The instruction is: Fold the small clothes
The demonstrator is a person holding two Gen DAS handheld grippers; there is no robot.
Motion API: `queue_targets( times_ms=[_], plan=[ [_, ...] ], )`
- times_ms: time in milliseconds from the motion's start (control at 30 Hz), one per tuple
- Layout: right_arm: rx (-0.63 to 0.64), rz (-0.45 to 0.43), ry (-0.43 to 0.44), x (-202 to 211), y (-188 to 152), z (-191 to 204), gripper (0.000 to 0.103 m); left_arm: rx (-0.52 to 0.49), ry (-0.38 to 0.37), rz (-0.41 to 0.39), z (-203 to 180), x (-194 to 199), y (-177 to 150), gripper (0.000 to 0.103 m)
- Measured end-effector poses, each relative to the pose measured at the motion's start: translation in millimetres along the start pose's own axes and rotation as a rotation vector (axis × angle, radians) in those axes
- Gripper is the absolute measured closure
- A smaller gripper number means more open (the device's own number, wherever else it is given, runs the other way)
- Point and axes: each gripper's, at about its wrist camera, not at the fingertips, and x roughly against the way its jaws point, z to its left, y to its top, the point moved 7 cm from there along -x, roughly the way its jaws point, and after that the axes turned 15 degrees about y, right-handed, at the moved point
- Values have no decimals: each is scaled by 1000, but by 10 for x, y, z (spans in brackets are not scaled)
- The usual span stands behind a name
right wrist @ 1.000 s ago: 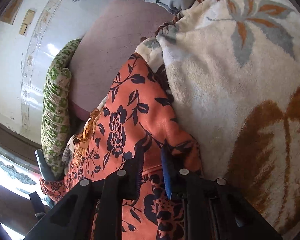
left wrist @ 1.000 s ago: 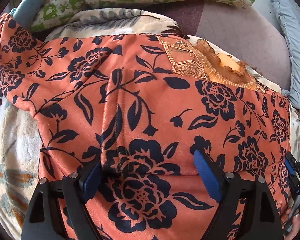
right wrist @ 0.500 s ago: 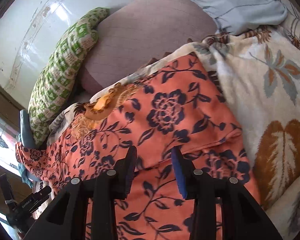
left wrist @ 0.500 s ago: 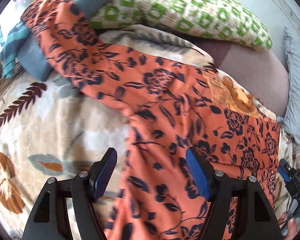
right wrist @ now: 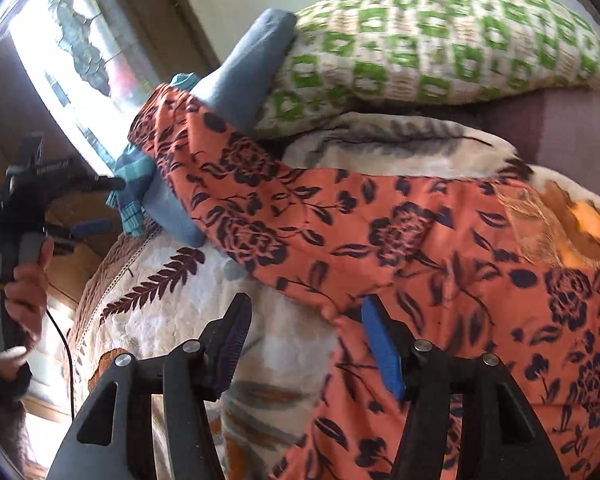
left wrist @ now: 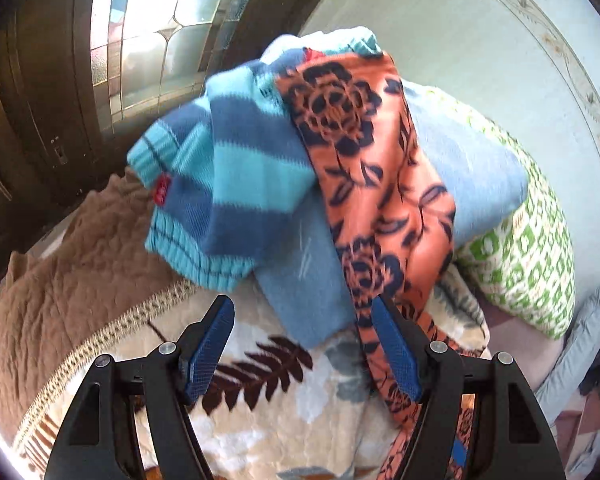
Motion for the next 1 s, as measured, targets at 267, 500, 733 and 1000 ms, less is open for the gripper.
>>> queue_targets(
  times_ms=[267,500,733,1000],
  plan=[
    [227,36,-92,-853,348,388,33,120,-91,11,97,-190,654,33],
    [190,29,-66,-1009,388,276,33,131,-98,-55,32,-212,1061,33],
    [215,31,-76,-1121,440,162,37,36,-77,-59,-271,-453,1067,64],
    [167,-69,-23,-820,559,141,90,-37,-135,-146,-489,-86,838,96]
  ],
)
